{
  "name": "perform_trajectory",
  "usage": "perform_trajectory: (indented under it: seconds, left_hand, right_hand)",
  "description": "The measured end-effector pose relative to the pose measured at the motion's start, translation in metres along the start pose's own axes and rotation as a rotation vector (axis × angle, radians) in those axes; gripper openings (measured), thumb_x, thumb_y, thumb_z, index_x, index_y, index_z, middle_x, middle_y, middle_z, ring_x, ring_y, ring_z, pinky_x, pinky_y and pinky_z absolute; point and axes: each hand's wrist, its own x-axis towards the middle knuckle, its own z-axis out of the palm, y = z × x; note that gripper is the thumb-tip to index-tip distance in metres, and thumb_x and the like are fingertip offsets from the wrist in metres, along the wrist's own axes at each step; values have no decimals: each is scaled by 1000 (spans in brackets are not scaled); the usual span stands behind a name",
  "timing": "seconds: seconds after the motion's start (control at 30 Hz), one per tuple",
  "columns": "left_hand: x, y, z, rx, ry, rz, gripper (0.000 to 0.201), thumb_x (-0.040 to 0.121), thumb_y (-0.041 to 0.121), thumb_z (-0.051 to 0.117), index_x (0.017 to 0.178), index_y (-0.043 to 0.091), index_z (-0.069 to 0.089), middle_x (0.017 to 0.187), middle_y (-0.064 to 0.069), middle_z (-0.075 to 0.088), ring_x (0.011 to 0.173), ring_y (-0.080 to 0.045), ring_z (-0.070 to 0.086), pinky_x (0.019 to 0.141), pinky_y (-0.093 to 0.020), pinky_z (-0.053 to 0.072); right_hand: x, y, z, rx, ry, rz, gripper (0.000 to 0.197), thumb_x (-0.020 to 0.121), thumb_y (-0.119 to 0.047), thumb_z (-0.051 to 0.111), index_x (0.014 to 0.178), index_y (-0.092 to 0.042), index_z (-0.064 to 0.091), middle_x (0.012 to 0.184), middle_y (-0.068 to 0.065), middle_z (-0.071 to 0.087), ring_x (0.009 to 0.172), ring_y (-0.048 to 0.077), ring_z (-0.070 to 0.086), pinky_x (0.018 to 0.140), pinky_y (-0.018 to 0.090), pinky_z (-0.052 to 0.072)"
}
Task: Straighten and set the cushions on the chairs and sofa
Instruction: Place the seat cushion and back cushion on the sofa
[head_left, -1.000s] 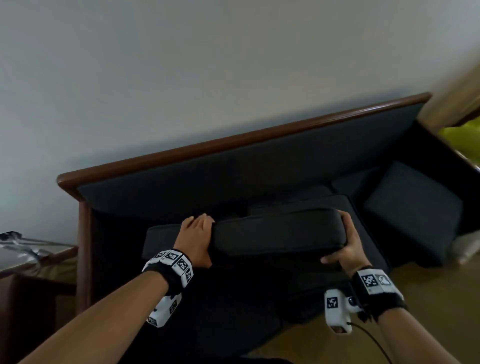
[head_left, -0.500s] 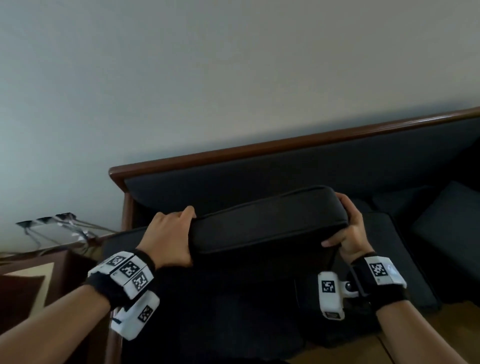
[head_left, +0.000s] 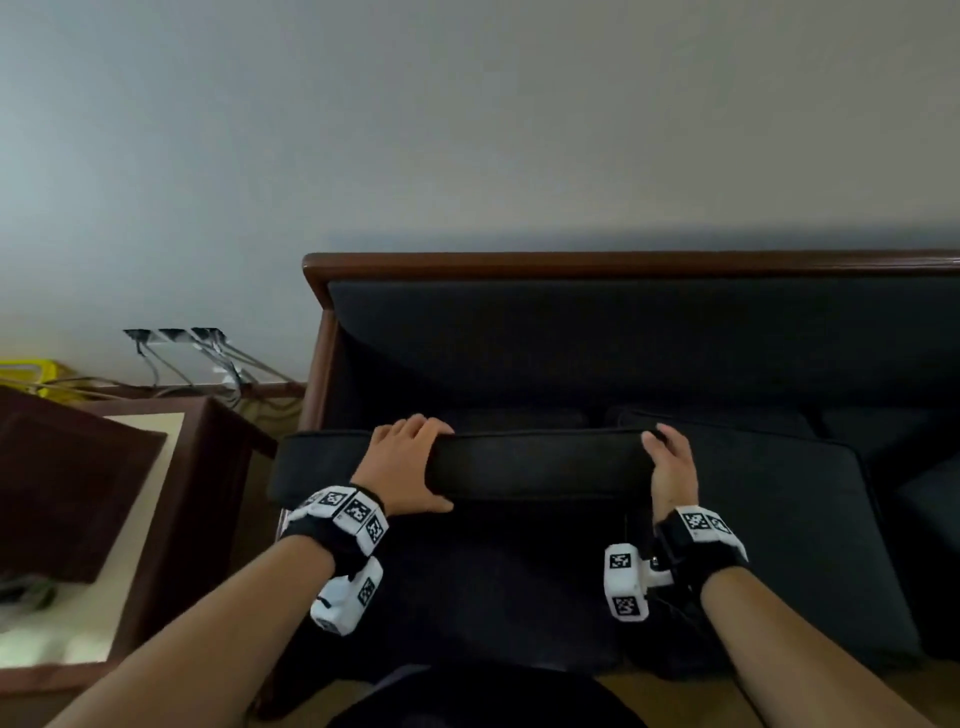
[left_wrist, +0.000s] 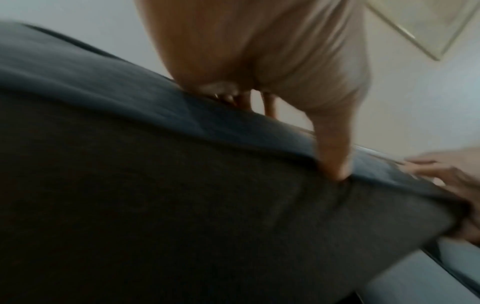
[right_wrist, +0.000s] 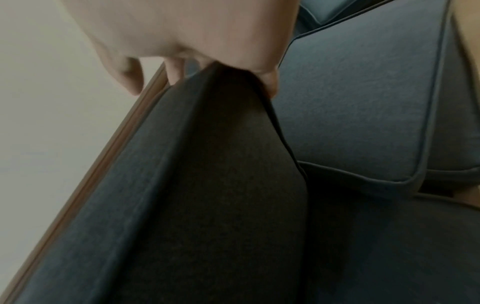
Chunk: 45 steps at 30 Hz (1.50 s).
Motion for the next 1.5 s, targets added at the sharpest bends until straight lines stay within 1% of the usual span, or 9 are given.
perform_trajectory:
  seconds: [0.13,0.3,0.4,0.47,0.6,0.73,0.97,1.27,1.5]
  left_hand:
    - [-29,-49,-8,-155,211,-240,64,75,79,30,120,42,57,130,14,57,131,-11,42,104,-32,17]
    - [-68,-91,-2,-522,331,-652,29,96,53,40,115,41,58,131,0,54,127,-29,46,105,-50,31]
    - [-77,-83,-2,-829,311,-735,28,96,55,43,110,34,55,110,-6,59,106,-31,54,94,-44,42]
    - [-76,-83,-2,-955,264,-830,32,88,63,51,103,35,55,100,-1,59,97,-27,56,89,-42,46]
    - [-69,-123,23,-1185,199,-995,61,51,76,72,100,42,61,110,-13,66,97,-35,67,89,-53,54]
    - [-79,-110,18,-1426,-10,-1024,62,65,46,77,114,8,70,105,-19,73,89,-37,69,78,-43,56]
    - [-65,-105,8,-1483,126,-1008,39,80,21,68,113,2,65,83,-15,71,69,-32,66,56,-34,50]
    - [-1,-105,-49,-1408,281,-878,26,83,31,69,103,16,64,92,-9,65,79,-25,63,71,-34,51]
    - [37,-99,-61,-1204,547,-650,59,71,28,79,126,26,58,140,-2,51,126,-18,50,110,-39,39]
  right_hand:
    - [-4,-4,5,-393,46,151,50,89,-58,46,133,-35,41,125,15,56,102,36,56,91,47,46]
    - [0,-7,0,-353,46,424,100,66,-78,49,145,-18,41,141,17,50,122,44,51,105,52,38]
    - [63,49,-28,-260,-7,565,117,32,-81,68,129,-17,60,119,16,67,99,45,65,97,57,46]
    - [81,75,-40,-188,-25,599,104,25,-72,78,112,-15,68,105,15,72,88,42,69,89,55,50]
    - [13,32,-25,-81,-26,630,57,58,-52,73,98,-12,68,92,14,69,83,34,66,69,42,55]
    - [5,46,-34,-3,29,657,70,50,-43,77,110,-7,68,102,17,71,92,38,68,76,51,56]
    - [2,12,-26,74,171,524,43,65,-22,70,103,-2,64,90,14,62,90,35,64,67,41,51]
    - [64,-7,-2,174,16,520,87,43,-47,88,123,-25,63,122,13,66,103,42,66,80,60,53]
    - [49,-62,64,113,-217,259,90,91,-19,64,154,-41,5,152,13,38,133,37,44,108,47,38]
